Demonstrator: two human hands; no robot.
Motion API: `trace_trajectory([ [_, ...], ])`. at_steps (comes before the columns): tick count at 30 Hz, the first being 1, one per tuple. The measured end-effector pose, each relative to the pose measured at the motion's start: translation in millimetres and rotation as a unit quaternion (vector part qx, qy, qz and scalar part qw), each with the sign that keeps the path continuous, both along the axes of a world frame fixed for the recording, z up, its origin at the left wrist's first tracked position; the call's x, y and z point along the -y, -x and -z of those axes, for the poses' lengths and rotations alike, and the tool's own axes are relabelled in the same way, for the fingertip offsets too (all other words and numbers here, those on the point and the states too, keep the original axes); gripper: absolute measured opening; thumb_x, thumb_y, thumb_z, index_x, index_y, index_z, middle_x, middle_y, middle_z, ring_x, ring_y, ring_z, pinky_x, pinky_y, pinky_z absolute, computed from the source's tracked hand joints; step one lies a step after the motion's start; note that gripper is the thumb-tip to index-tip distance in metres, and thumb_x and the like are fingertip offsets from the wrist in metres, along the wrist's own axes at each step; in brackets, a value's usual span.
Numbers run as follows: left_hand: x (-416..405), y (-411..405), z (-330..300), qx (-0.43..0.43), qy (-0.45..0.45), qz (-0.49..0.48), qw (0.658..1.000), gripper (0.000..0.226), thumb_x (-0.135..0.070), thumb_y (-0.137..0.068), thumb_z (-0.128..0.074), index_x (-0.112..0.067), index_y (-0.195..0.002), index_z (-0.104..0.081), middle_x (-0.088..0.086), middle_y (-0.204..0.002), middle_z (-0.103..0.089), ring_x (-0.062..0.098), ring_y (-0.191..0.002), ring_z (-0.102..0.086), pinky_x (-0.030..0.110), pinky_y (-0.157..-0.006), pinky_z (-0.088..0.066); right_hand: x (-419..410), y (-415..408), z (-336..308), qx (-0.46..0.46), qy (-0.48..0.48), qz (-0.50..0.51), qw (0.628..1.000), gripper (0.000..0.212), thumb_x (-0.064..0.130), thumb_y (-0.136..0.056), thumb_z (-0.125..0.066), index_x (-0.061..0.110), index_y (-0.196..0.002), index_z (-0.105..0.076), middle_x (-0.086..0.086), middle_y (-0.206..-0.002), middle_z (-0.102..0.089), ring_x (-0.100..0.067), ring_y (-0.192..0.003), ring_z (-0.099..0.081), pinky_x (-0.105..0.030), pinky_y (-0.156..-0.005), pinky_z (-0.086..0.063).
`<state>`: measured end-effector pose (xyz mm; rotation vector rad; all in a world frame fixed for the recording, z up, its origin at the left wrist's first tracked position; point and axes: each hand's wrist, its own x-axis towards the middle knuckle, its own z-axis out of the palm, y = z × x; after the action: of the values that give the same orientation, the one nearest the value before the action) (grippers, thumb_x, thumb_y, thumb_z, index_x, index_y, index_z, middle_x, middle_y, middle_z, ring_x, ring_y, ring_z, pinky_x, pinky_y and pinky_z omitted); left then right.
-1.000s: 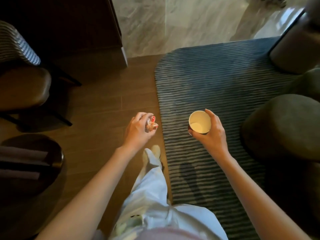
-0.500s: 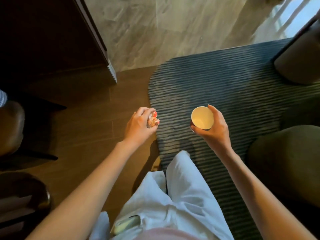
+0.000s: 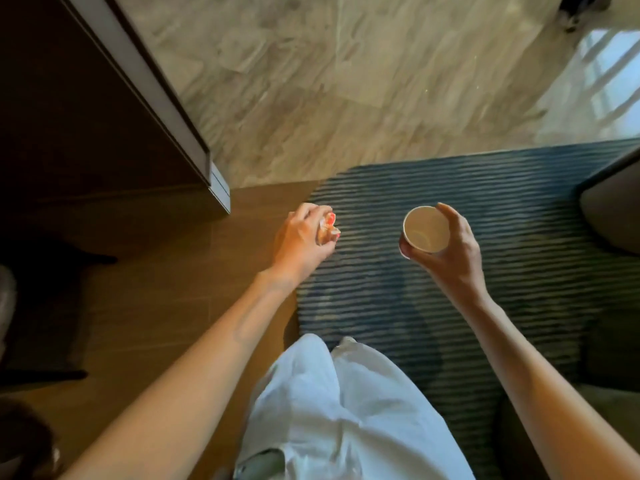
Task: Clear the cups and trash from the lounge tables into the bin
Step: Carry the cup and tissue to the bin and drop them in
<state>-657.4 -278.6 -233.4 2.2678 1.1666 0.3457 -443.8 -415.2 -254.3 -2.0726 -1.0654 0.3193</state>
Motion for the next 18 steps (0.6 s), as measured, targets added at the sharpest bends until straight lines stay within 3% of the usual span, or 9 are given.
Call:
trace_trajectory([
  [5,-76,-61,-1,0.011,0.027,0.003,1.000,0.051,-0.015,-0.078,-0.073,-0.013,-0.126,-0.057,0.006,-0.122,-0.054,0.026,-0.110,-0.050,0.036,-0.092,-0.043,-79,-54,-6,-0.002,0.003,0.001,1.000,0.082,0.036,-0.063,-0.086,0.023,-0.133,-0.044,0.003,-0.122,-0.054,-0.006,-0.108,-0.048,-0.015,-0.088,-0.032],
  [8,-132,-103,2,0.025,0.019,0.010,0.999,0.048,-0.011,-0.075,-0.074,-0.008,-0.121,-0.061,0.010,-0.118,-0.056,0.029,-0.107,-0.054,0.035,-0.092,-0.044,-132,-86,-3,0.001,-0.010,0.000,1.000,0.080,0.034,-0.064,-0.085,0.021,-0.132,-0.046,0.002,-0.121,-0.055,0.001,-0.104,-0.044,-0.011,-0.086,-0.031],
  [13,-247,-176,-5,0.007,-0.044,0.038,0.998,0.049,-0.026,-0.077,-0.074,-0.020,-0.123,-0.058,0.001,-0.123,-0.055,0.025,-0.107,-0.056,0.036,-0.084,-0.049,-236,-146,-11,0.013,-0.019,0.031,0.999,0.083,0.035,-0.064,-0.085,0.017,-0.135,-0.044,-0.001,-0.125,-0.055,-0.007,-0.108,-0.047,-0.009,-0.086,-0.028],
  [16,-310,-218,-13,0.001,-0.051,0.064,0.997,0.050,-0.028,-0.077,-0.073,-0.022,-0.124,-0.056,0.000,-0.125,-0.054,0.025,-0.109,-0.055,0.036,-0.086,-0.049,-290,-179,-19,0.020,-0.026,0.058,0.998,0.084,0.037,-0.065,-0.084,0.017,-0.135,-0.044,-0.001,-0.126,-0.055,-0.002,-0.106,-0.044,-0.010,-0.086,-0.029],
  [18,-346,-247,-17,-0.006,-0.050,0.086,0.995,0.052,-0.027,-0.077,-0.073,-0.023,-0.125,-0.055,0.000,-0.125,-0.054,0.025,-0.109,-0.055,0.035,-0.086,-0.048,-320,-201,-21,0.021,-0.030,0.075,0.997,0.084,0.037,-0.065,-0.084,0.016,-0.135,-0.044,-0.002,-0.126,-0.055,-0.008,-0.109,-0.048,-0.014,-0.088,-0.031],
])
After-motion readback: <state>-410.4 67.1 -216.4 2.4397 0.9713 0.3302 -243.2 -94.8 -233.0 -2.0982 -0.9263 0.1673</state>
